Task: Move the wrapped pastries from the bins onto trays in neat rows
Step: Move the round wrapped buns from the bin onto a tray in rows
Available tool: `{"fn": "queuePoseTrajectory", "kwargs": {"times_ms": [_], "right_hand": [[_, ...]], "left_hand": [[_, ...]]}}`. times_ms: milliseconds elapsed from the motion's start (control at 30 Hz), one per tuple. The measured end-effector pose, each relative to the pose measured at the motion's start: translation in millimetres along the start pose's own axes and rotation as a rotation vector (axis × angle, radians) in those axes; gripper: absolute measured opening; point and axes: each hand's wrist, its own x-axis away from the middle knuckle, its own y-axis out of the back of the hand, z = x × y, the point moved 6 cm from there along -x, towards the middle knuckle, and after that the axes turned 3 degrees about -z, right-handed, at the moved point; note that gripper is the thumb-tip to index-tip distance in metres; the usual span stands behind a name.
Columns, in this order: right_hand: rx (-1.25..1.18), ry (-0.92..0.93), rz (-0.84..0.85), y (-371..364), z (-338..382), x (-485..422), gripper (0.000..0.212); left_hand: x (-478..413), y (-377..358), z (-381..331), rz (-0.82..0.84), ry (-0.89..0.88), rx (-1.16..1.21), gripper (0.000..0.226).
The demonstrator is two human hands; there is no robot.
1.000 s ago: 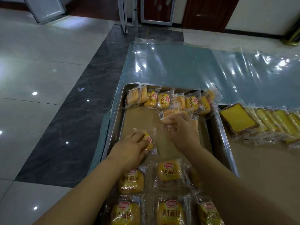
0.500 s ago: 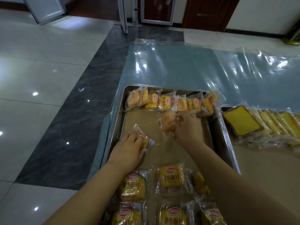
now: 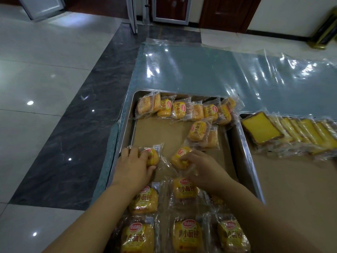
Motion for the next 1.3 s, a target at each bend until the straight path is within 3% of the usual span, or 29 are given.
{"fn": "queuePoseTrajectory", "kwargs": {"times_ms": [67, 167, 367, 567, 800, 1033, 1167, 1300], "right_hand": [[-0.058, -0.081, -0.088, 3.9, -10.3, 3.5, 0.041], [0.086, -0.104, -0.213, 10.2, -19.6, 2.0, 0.042], [0.198, -0.130, 0.013, -15.0, -14.4, -17.5, 0.049], [0.345, -0.341, -0.073, -30.8, -8.6, -18.1, 0.053], [0.248, -0.467, -0.072, -28.6, -12.7, -17.6, 0.064], [0.076, -0.425, -0.412, 37.8, -46.3, -17.4, 0.042], [0.062, -0.419, -0.359, 52.1, -65.6, -36.6, 0.039], [-0.081, -0.373, -0.258, 45.5, -71.9, -52.8, 0.037]], "left_hand": [[1.9, 1.2, 1.8, -0.031, -0.023, 0.061, 0.053], [2.4, 3.8, -2.3, -0.085, -0.097, 0.179, 0.046], [-4.0, -6.8, -12.2, -0.040, -0.114, 0.212, 0.048], [-4.5, -7.1, -8.2, -0.028, -0.118, 0.229, 0.050], [-8.1, -3.3, -4.8, 0.022, -0.106, 0.257, 0.052], [-23.4, 15.6, -28.5, -0.114, -0.162, 0.300, 0.036], [-32.2, 11.0, -58.4, -0.051, -0.276, 0.316, 0.037], [-37.3, -5.5, -81.4, 0.123, -0.374, 0.256, 0.045]]}}
